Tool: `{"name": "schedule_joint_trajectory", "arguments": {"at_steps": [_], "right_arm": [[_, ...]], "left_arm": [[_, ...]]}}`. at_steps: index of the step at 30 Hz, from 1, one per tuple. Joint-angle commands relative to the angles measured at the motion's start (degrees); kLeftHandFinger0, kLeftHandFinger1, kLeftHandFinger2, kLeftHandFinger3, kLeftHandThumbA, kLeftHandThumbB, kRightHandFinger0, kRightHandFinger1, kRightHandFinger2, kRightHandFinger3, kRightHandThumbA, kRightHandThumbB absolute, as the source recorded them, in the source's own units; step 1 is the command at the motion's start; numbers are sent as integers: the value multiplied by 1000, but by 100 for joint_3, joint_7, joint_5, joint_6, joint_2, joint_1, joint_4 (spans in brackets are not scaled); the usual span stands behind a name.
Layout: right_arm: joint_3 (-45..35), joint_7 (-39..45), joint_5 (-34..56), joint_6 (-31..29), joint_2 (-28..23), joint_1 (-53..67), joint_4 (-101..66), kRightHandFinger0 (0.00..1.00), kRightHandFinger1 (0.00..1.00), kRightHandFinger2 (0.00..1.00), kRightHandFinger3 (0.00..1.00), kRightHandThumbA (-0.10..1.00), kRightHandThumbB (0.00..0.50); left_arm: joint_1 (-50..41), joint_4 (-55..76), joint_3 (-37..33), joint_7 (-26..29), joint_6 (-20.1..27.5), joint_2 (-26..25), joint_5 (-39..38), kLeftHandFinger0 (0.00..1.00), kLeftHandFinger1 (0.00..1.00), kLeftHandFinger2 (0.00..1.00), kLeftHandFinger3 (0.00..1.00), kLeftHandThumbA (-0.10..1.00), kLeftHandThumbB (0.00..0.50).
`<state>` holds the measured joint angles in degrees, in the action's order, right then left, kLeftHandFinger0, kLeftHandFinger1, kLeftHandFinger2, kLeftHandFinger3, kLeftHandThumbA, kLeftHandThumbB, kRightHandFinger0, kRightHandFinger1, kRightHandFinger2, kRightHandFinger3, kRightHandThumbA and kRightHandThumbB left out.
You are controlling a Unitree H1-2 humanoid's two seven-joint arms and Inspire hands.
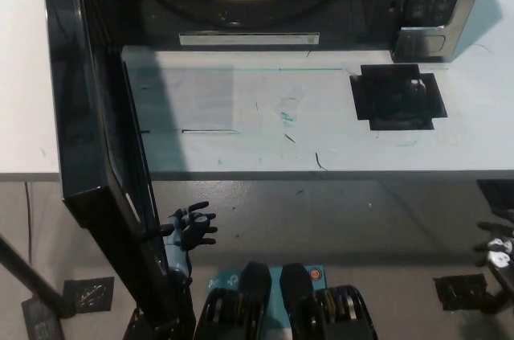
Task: A microwave is kept infront of the robot with its door slightly ajar. The robot uses its right hand to push the door towards the left to open it.
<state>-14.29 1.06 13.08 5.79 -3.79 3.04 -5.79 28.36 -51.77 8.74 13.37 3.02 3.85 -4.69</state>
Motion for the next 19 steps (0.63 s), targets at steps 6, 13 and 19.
{"name": "schedule_joint_trajectory", "arguments": {"at_steps": [6, 13, 19], "right_arm": [[-221, -348, 39, -687, 386, -160, 628, 258, 359, 500, 664, 355, 196], [-115, -410, -132, -860, 590, -203, 945, 185, 293, 442, 636, 349, 189], [-53, -431, -168, -890, 638, -193, 987, 186, 274, 419, 608, 374, 223]], "left_arm": [[138, 93, -12, 79, 203, 38, 25, 396, 408, 467, 534, -100, 1], [122, 101, -36, 63, 231, 22, 52, 419, 426, 490, 545, -88, 1], [103, 148, -39, 65, 206, 34, 51, 394, 407, 470, 545, -79, 0]]}}
